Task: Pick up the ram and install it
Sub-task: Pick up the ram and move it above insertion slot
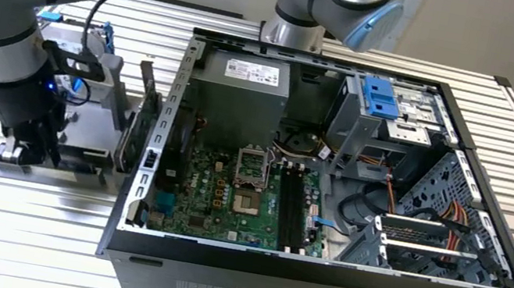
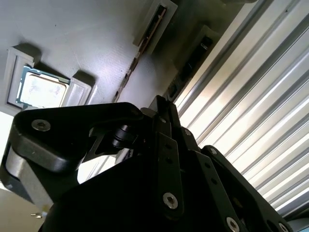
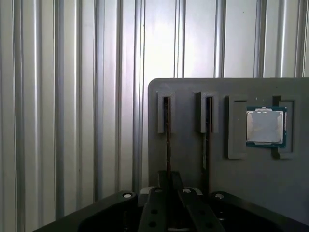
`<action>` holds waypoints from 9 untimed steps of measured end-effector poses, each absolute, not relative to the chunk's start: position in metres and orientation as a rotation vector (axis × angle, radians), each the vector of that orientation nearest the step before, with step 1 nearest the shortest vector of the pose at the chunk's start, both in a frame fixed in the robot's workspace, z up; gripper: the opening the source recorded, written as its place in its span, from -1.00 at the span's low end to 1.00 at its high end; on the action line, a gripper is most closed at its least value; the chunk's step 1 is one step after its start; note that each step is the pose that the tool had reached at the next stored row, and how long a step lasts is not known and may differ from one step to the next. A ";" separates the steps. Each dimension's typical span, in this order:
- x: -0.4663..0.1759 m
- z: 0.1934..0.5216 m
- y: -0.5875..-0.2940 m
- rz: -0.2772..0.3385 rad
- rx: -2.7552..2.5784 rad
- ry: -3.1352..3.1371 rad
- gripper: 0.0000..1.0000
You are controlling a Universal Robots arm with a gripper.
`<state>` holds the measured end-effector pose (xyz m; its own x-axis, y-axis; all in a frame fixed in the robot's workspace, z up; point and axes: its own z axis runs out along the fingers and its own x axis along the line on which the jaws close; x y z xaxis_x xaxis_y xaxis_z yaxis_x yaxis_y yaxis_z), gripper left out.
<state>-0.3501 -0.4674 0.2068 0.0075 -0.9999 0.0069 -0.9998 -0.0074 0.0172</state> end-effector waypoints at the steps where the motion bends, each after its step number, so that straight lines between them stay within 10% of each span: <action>1: -0.350 0.208 -0.467 -0.011 2.217 -2.201 -1.00; 9: -0.350 0.211 -0.467 -0.011 2.218 -2.201 -1.00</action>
<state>-0.3501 -0.4674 0.2109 0.0075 -0.9999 0.0069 -0.9998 -0.0074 0.0172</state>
